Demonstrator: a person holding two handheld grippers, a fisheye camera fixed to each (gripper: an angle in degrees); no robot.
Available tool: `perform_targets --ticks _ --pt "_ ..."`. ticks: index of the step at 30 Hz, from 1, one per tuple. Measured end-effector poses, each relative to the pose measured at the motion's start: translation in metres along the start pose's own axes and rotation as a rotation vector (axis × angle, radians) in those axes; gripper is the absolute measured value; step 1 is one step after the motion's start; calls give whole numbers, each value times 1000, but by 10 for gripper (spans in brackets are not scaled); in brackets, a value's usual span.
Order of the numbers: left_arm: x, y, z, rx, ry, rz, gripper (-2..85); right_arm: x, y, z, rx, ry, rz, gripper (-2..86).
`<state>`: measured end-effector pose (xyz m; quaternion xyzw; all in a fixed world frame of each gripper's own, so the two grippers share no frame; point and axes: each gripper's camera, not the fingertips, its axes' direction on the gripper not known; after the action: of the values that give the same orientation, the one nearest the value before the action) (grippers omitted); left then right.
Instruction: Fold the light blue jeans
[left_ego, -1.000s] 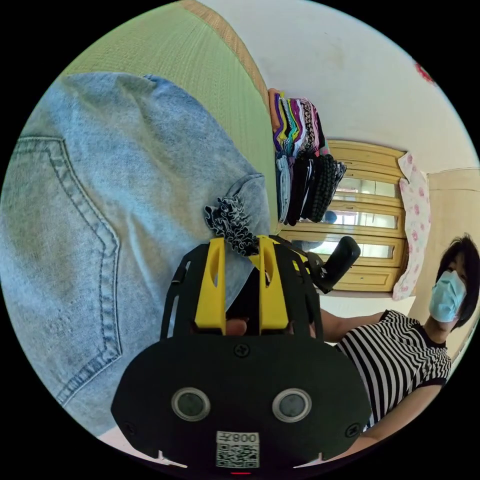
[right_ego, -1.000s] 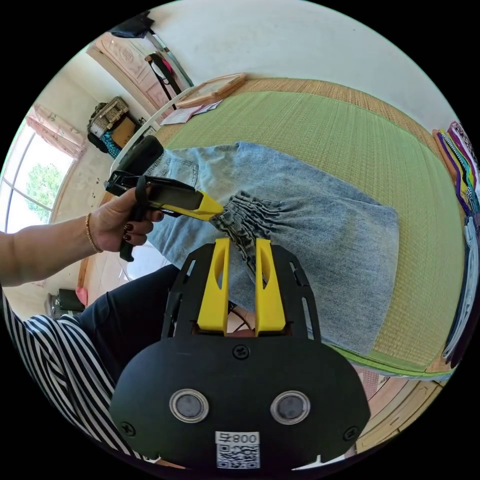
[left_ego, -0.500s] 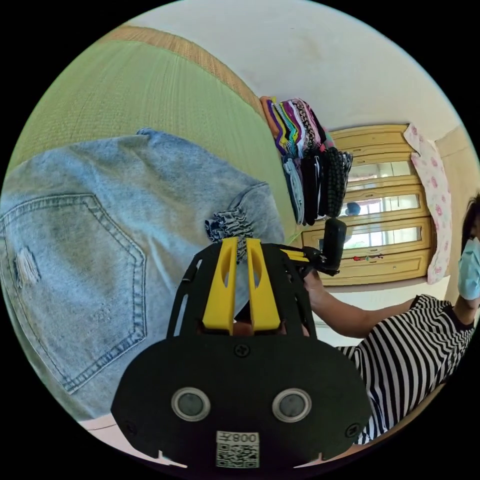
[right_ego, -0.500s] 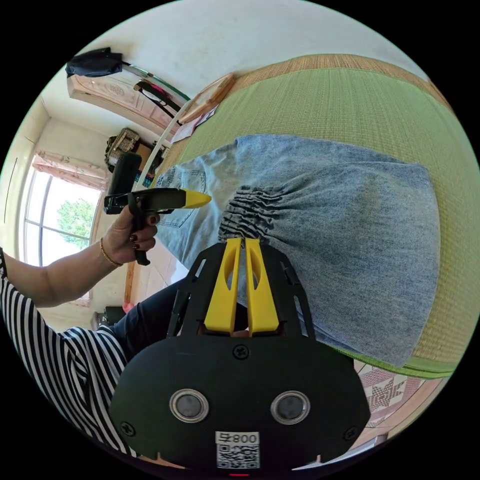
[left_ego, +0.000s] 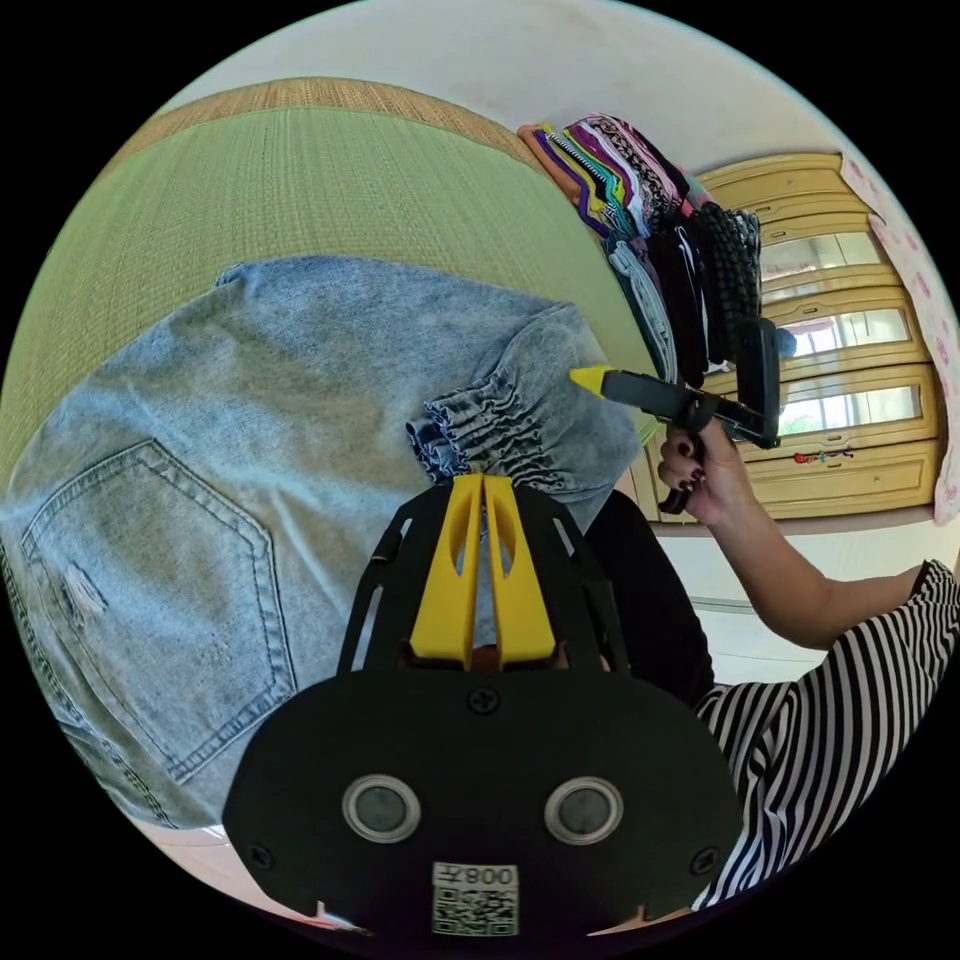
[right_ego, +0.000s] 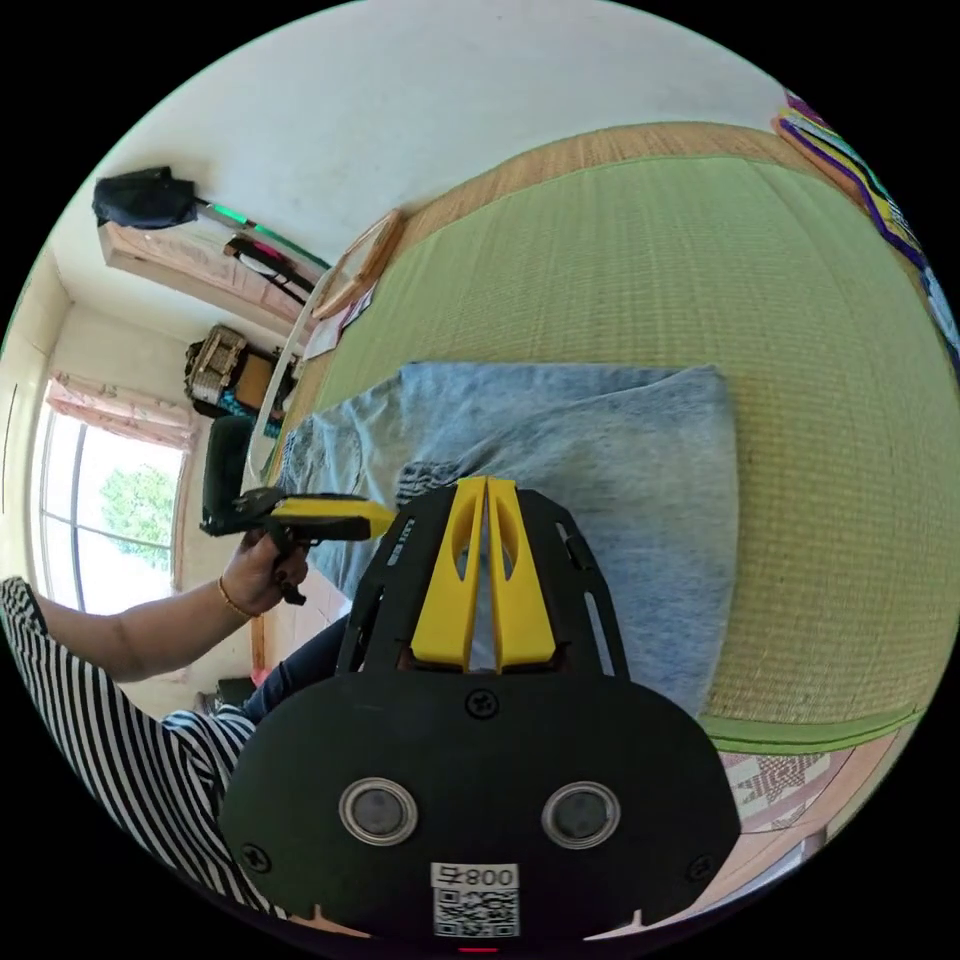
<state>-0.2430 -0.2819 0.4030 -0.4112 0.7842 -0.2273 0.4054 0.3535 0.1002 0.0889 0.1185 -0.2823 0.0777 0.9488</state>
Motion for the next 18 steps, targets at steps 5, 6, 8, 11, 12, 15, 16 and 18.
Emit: perform_targets --ticks 5,6,8,11,12,15,16,18 --pt "11 3 7 1 6 -15 1 31 -14 15 -103 -22 82 1" --pt "17 5 6 26 1 0 1 30 -12 10 -99 -15 63 1" --pt "28 8 5 56 0 42 1 25 -5 0 -87 -25 13 1" --pt "41 9 19 13 -45 79 0 18 14 -12 -77 -90 -52 1" --pt "43 10 29 -32 -87 75 0 16 21 -11 -96 -111 -67 1" --pt "47 12 45 -43 -66 58 1 17 36 6 -199 -75 -87 1" --pt "50 13 48 -41 -58 48 1 22 37 3 -164 -97 -60 1" --pt "60 15 51 -29 -78 66 1 31 36 -4 -152 -141 -36 2"
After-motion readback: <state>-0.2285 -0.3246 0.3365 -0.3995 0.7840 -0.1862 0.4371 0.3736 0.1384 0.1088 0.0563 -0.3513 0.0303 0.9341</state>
